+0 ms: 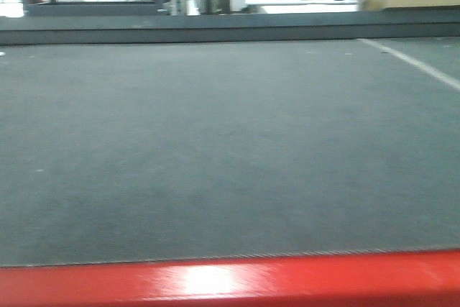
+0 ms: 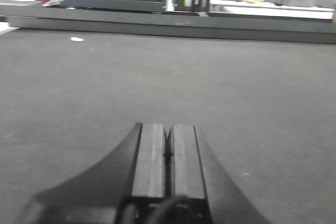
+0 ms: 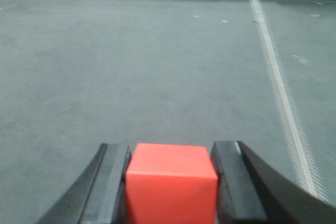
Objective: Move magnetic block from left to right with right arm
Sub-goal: 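Hold the red cube in the right gripper while the base turns away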
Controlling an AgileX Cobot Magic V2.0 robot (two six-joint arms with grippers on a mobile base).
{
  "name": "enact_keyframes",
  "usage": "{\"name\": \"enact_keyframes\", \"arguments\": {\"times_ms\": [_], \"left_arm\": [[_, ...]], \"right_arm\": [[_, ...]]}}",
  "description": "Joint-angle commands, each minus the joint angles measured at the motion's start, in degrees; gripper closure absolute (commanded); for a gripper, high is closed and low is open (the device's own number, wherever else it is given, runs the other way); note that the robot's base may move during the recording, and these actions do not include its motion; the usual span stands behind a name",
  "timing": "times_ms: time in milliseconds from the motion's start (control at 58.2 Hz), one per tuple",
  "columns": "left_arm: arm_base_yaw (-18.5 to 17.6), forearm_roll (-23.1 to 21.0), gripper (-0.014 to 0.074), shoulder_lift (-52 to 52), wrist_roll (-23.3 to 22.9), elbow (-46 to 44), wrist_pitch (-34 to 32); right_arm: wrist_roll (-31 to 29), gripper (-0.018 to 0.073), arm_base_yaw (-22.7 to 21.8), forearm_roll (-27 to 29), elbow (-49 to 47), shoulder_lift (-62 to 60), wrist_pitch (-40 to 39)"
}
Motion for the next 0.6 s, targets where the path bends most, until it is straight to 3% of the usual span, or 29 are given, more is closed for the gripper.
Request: {"name": "enact_keyframes", "arguments": {"times_ms": [0, 584], "left_arm": [[-0.3, -0.3, 0.0722, -0.7, -0.3, 0.3, -4.8], [-0.3, -0.3, 0.0722, -0.7, -0.3, 0.3, -4.8]], "right_arm": [[-0.5, 0.033, -0.2, -1.1, -1.4, 0.6, -5.3], [-0.5, 0.033, -0.2, -1.1, -1.4, 0.6, -5.3]]}}
